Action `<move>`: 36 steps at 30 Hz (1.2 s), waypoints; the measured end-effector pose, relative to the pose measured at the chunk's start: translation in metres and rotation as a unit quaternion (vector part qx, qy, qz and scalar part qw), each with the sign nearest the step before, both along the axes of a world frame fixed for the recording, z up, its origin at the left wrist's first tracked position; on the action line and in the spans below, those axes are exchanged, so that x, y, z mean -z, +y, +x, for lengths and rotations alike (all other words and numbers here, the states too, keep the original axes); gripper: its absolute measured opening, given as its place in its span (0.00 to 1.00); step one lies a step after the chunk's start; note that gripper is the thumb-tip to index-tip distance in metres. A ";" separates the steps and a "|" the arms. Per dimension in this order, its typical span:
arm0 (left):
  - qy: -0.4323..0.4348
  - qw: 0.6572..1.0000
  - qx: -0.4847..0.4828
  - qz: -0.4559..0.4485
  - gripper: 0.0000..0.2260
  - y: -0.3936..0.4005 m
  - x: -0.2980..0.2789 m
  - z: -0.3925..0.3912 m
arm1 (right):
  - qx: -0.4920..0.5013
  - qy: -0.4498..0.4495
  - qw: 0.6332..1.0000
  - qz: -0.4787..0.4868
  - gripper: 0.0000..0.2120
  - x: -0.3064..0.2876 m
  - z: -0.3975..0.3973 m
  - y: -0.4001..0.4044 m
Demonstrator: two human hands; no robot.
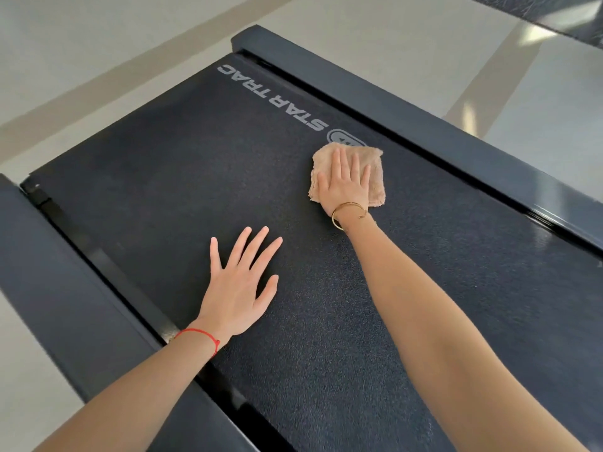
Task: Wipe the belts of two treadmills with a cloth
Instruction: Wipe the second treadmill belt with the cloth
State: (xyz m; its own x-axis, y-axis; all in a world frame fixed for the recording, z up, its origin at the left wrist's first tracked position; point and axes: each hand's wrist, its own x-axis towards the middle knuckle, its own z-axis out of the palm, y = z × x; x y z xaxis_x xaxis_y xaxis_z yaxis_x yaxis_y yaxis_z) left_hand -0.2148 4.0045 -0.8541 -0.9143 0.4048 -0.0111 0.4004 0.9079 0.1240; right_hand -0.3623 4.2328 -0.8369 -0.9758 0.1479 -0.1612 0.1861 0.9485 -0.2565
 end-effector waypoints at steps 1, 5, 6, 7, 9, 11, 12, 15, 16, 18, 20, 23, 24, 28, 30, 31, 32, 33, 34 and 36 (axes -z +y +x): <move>0.000 1.000 0.000 -0.001 0.27 0.000 0.000 0.000 | -0.012 0.002 1.000 0.001 0.29 0.000 0.004 0.000; 0.000 1.000 0.001 0.000 0.27 0.000 -0.002 -0.001 | -0.059 0.006 0.998 0.027 0.29 0.000 0.035 -0.008; 0.000 1.000 0.001 -0.002 0.27 -0.001 -0.003 -0.001 | -0.069 0.014 0.997 0.027 0.29 0.000 0.047 -0.012; 0.001 1.000 0.000 -0.001 0.27 -0.001 -0.003 -0.001 | -0.084 0.024 0.996 0.025 0.29 0.001 0.060 -0.016; -0.001 1.000 -0.003 0.000 0.27 -0.002 -0.003 -0.001 | -0.117 0.034 0.992 0.017 0.30 0.001 0.087 -0.019; -0.004 1.000 -0.006 0.005 0.27 -0.003 -0.002 0.000 | -0.147 0.033 0.988 0.016 0.30 0.003 0.101 -0.012; -0.004 1.000 -0.007 0.010 0.27 -0.003 -0.002 0.000 | -0.152 0.033 0.988 0.020 0.30 0.003 0.100 -0.008; -0.005 1.000 -0.008 0.023 0.27 -0.004 0.001 -0.001 | -0.097 0.029 0.995 0.024 0.29 0.002 0.080 -0.006; -0.002 1.000 -0.007 0.025 0.27 -0.004 0.003 -0.002 | -0.060 0.025 0.998 0.025 0.29 0.002 0.071 -0.009; 0.000 1.000 -0.002 0.026 0.27 -0.006 0.005 -0.003 | 0.002 0.015 1.000 0.027 0.29 0.002 0.062 -0.023; 0.001 1.000 0.003 0.024 0.27 -0.007 0.007 -0.004 | 0.030 0.009 0.999 0.023 0.29 0.003 0.069 -0.039; -0.004 0.999 0.029 0.022 0.28 -0.014 0.005 -0.006 | 0.005 0.025 1.000 0.019 0.30 0.006 0.102 -0.065; -0.004 0.999 0.041 0.018 0.28 -0.020 0.004 -0.010 | -0.009 0.032 0.999 0.017 0.30 0.006 0.116 -0.076; 0.005 0.999 0.022 0.024 0.26 -0.071 -0.002 -0.034 | -0.046 0.034 0.998 0.023 0.30 0.005 0.162 -0.118; 0.007 1.000 0.004 0.023 0.25 -0.105 -0.004 -0.049 | -0.057 0.030 0.998 0.022 0.30 0.002 0.178 -0.139; 0.004 1.000 -0.003 0.018 0.25 -0.122 -0.005 -0.057 | -0.062 0.030 0.997 0.019 0.30 0.001 0.186 -0.150; -0.002 1.000 -0.011 0.018 0.25 -0.138 -0.006 -0.064 | -0.068 0.032 0.997 0.015 0.30 0.000 0.193 -0.163; -0.010 1.000 -0.021 0.021 0.25 -0.152 -0.008 -0.070 | -0.075 0.031 0.997 0.013 0.30 -0.001 0.199 -0.176; -0.017 0.999 -0.029 0.024 0.25 -0.165 -0.010 -0.075 | -0.082 0.028 0.996 0.011 0.30 -0.001 0.203 -0.190; -0.019 0.999 -0.026 0.016 0.24 -0.189 -0.013 -0.082 | -0.100 0.016 0.995 0.006 0.30 0.000 0.205 -0.220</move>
